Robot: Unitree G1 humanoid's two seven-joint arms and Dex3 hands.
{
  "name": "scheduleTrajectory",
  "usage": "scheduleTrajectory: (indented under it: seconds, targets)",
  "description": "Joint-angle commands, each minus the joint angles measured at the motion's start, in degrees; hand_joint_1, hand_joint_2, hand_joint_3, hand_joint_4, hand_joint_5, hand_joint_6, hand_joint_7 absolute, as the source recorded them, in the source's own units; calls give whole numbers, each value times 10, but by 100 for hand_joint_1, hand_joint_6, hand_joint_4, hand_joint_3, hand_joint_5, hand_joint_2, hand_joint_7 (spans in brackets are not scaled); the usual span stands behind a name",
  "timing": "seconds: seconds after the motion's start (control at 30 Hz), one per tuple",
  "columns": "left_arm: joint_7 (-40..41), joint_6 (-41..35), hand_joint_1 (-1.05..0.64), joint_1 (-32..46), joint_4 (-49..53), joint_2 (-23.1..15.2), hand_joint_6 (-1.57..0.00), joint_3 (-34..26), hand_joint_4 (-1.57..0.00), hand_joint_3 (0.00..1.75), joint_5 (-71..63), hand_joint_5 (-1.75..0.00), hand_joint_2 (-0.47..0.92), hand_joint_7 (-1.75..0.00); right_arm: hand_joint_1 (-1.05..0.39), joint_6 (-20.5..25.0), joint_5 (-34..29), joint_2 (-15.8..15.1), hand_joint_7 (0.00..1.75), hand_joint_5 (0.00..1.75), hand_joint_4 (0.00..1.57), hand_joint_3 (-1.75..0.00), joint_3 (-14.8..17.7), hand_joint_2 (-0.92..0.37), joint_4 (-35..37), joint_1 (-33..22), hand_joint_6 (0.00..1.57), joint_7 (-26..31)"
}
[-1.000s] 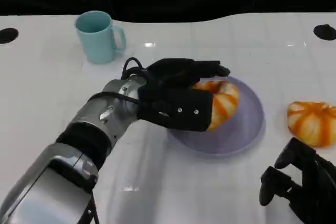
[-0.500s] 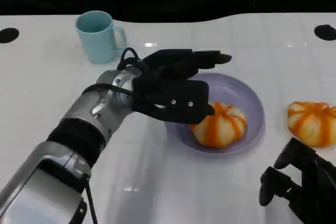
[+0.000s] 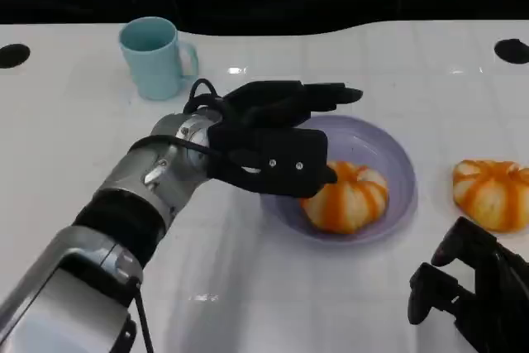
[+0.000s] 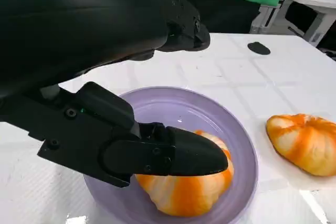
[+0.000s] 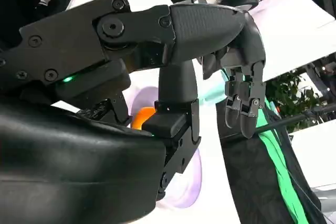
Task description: Grasp the bread from the table and place it into the plate.
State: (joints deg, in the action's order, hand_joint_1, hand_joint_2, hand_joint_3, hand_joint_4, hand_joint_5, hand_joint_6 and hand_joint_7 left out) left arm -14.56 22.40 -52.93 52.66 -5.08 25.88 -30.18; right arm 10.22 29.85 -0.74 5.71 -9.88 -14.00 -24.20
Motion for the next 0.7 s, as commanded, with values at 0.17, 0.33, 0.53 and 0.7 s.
scheduleTrajectory:
  seconds: [0.17,0.33,0.53,0.7]
  targets:
    - [-8,-2,-96,3,-8,-9,-12,-3,0,42,7,-23,92,-6,-58,1,2,-6,159,175,74,-37,4,-92,-7,-2,59,2]
    - [-21,4,-96,18,-31,-20,-12,-15,-1,42,24,-24,92,-6,-58,-2,0,-7,159,175,74,-38,3,-92,-5,-1,59,1]
    - [-87,-13,-60,372,-373,-10,-56,-212,-48,25,421,-81,92,-21,-58,-14,-8,3,160,175,74,-39,-8,-92,-2,2,59,2]
    - [-96,-92,-62,445,-458,19,-67,-227,-53,22,526,-103,92,-28,-59,-10,-6,3,160,175,74,-39,-6,-92,-4,1,58,2]
